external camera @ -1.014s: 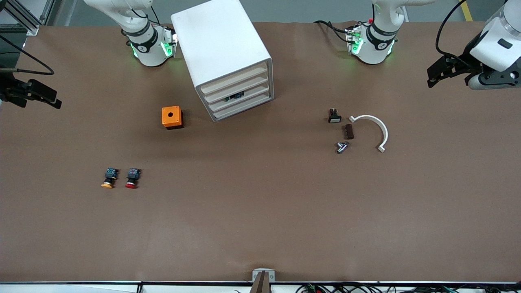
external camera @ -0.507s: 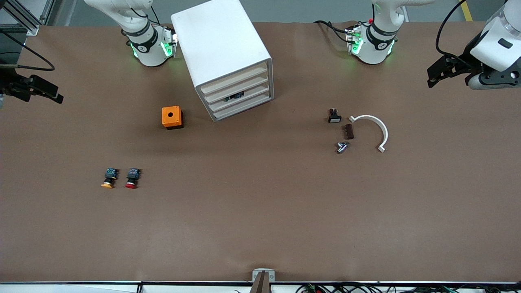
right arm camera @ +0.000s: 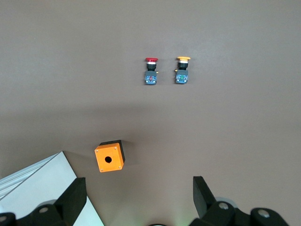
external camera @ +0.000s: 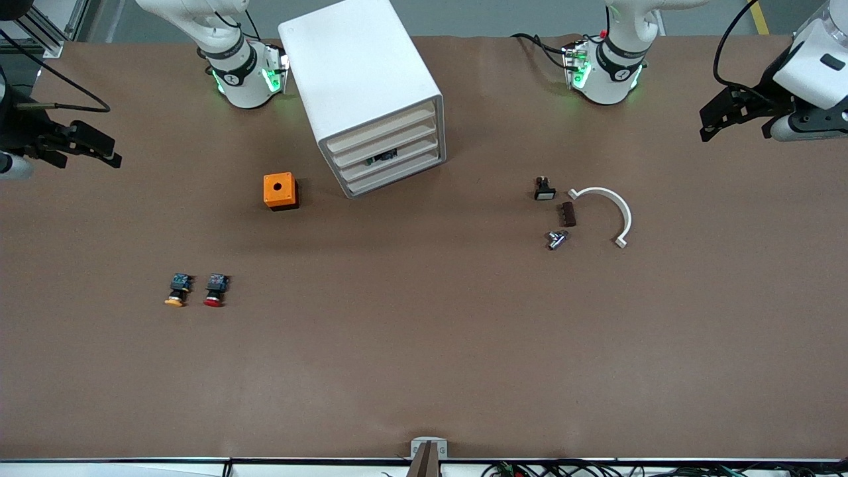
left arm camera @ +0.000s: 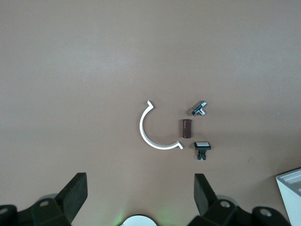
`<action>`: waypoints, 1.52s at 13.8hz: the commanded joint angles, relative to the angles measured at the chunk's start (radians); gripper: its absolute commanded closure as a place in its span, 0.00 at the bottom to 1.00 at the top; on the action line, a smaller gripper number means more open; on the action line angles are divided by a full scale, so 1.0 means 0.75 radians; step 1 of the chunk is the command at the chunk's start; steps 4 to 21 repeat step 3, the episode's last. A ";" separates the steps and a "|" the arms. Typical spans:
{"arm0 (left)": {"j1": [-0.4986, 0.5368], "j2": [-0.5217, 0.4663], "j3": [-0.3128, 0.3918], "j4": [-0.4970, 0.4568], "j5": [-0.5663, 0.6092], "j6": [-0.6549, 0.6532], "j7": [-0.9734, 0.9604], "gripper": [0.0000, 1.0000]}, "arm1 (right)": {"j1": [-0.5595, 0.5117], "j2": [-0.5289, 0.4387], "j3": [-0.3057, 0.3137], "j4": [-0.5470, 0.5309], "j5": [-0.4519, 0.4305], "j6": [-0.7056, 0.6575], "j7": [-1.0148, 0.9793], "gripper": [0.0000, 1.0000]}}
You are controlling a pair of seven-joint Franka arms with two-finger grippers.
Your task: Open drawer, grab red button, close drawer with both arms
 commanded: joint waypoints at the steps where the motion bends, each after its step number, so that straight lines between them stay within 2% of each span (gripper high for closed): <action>1: 0.005 0.012 -0.002 0.033 0.011 -0.029 0.020 0.00 | 0.006 -0.036 -0.002 -0.033 -0.024 0.032 0.006 0.00; 21: 0.005 0.012 -0.002 0.035 0.013 -0.029 0.020 0.00 | 0.010 -0.036 -0.002 -0.033 -0.033 0.048 0.006 0.00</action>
